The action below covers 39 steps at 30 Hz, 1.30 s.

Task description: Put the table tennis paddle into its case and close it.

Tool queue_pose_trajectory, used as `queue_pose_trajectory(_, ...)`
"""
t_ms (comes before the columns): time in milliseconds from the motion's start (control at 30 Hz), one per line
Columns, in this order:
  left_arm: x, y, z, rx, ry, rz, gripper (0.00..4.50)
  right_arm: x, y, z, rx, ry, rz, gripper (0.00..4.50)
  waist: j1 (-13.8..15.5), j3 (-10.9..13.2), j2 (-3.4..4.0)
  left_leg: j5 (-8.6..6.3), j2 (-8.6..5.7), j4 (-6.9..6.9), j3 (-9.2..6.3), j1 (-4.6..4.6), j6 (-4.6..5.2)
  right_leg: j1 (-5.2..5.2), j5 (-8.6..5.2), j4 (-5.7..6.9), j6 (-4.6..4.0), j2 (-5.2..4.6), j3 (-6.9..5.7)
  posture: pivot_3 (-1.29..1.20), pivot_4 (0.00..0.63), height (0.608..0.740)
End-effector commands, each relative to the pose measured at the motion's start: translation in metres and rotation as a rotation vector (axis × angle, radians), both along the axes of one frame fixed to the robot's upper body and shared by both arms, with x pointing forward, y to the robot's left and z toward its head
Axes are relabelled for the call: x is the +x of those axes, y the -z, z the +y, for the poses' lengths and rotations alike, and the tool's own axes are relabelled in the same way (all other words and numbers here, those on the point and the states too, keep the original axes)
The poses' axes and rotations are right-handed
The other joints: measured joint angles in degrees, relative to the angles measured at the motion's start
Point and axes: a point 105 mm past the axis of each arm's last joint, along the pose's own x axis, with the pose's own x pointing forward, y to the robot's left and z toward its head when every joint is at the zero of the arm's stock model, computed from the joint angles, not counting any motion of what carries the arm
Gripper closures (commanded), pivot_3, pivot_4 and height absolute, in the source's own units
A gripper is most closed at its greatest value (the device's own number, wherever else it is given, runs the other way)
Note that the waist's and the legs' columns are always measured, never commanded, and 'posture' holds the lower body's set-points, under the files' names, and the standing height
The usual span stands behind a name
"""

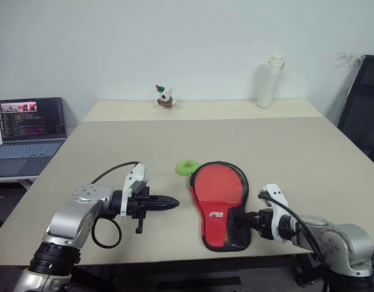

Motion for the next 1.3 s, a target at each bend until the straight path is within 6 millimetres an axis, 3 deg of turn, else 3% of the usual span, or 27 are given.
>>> queue_pose_trajectory(33, 0.024, -0.012, 0.003, -0.015, -0.124, -0.079, 4.5, -0.019, -0.027, 0.008, 0.022, -0.172, -0.101, 0.91, 0.02, 0.0, 0.0, 0.0, 0.0, 0.01, -0.01, 0.0, 0.0, 0.02, 0.0, -0.04, 0.0, 0.0, -0.01, 0.0, 0.15, 0.74)
queue_pose_trajectory(100, 0.035, -0.014, 0.005, -0.02, -0.176, -0.101, 4.5, -0.021, -0.037, 0.009, 0.043, -0.207, -0.133, 0.13, 0.04, -0.02, -0.08, 0.0, 0.01, 0.03, -0.07, 0.05, 0.0, 0.1, 0.0, -0.06, 0.01, 0.02, -0.07, 0.0, 0.15, 0.74)
queue_pose_trajectory(167, 0.049, -0.018, 0.007, -0.025, -0.233, -0.128, 4.5, -0.017, -0.048, 0.01, 0.072, -0.217, -0.174, 0.06, -0.06, -0.03, -0.1, 0.0, 0.02, 0.02, -0.12, 0.08, 0.0, 0.15, 0.0, -0.06, 0.01, 0.04, -0.1, 0.0, 0.15, 0.74)
queue_pose_trajectory(267, 0.073, -0.028, 0.009, -0.037, -0.309, -0.189, 4.5, 0.009, -0.068, 0.016, 0.106, -0.18, -0.275, 0.06, -0.22, -0.02, -0.12, 0.0, 0.0, 0.04, -0.03, 0.13, 0.0, 0.16, 0.02, -0.03, 0.03, 0.04, -0.03, 0.0, 0.15, 0.74)
queue_pose_trajectory(333, 0.082, -0.03, 0.007, -0.037, -0.323, -0.201, 4.11, 0.022, -0.071, 0.024, 0.102, -0.172, -0.309, 0.0, -0.13, -0.03, -0.12, 0.0, -0.03, 0.05, -0.04, 0.11, 0.0, 0.15, 0.04, -0.02, 0.04, 0.04, -0.05, 0.0, 0.15, 0.74)
queue_pose_trajectory(500, 0.106, -0.032, 0.002, -0.049, -0.381, -0.215, 2.48, 0.05, -0.079, 0.044, 0.12, -0.143, -0.369, 0.0, -0.02, -0.03, -0.12, 0.0, -0.02, -0.02, -0.01, -0.09, 0.01, 0.07, 0.03, -0.21, 0.01, 0.04, -0.11, 0.0, 0.15, 0.74)
queue_pose_trajectory(733, 0.138, -0.018, -0.002, -0.027, -0.483, -0.144, 0.02, 0.059, -0.078, 0.057, 0.134, -0.142, -0.386, 0.0, 0.08, -0.03, -0.12, -0.02, -0.04, -0.02, -0.01, -0.22, 0.02, 0.07, 0.19, -0.47, -0.15, 0.01, -0.14, 0.0, 0.15, 0.74)
queue_pose_trajectory(833, 0.151, -0.006, -0.004, 0.026, -0.55, -0.107, 0.02, 0.061, -0.076, 0.06, 0.141, -0.136, -0.385, 0.0, 0.16, -0.02, -0.13, -0.02, -0.05, 0.01, -0.01, -0.25, 0.02, 0.08, 0.16, -0.47, -0.09, 0.01, -0.24, 0.0, 0.15, 0.74)
queue_pose_trajectory(1200, 0.153, 0.039, -0.021, 0.221, -0.566, -0.045, 0.02, 0.06, -0.075, 0.065, 0.144, -0.109, -0.394, 0.0, 0.1, -0.03, -0.14, -0.02, -0.04, 0.0, 0.01, -0.22, 0.03, 0.09, 0.16, -0.41, -0.08, 0.02, -0.25, 0.0, 0.15, 0.74)
queue_pose_trajectory(1300, 0.151, 0.043, -0.025, 0.216, -0.553, -0.03, 0.59, 0.063, -0.075, 0.064, 0.121, -0.092, -0.417, 0.0, 0.09, -0.04, -0.15, -0.02, -0.04, 0.02, 0.03, -0.14, 0.02, 0.17, 0.13, -0.39, -0.02, 0.01, -0.24, 0.0, 0.15, 0.74)
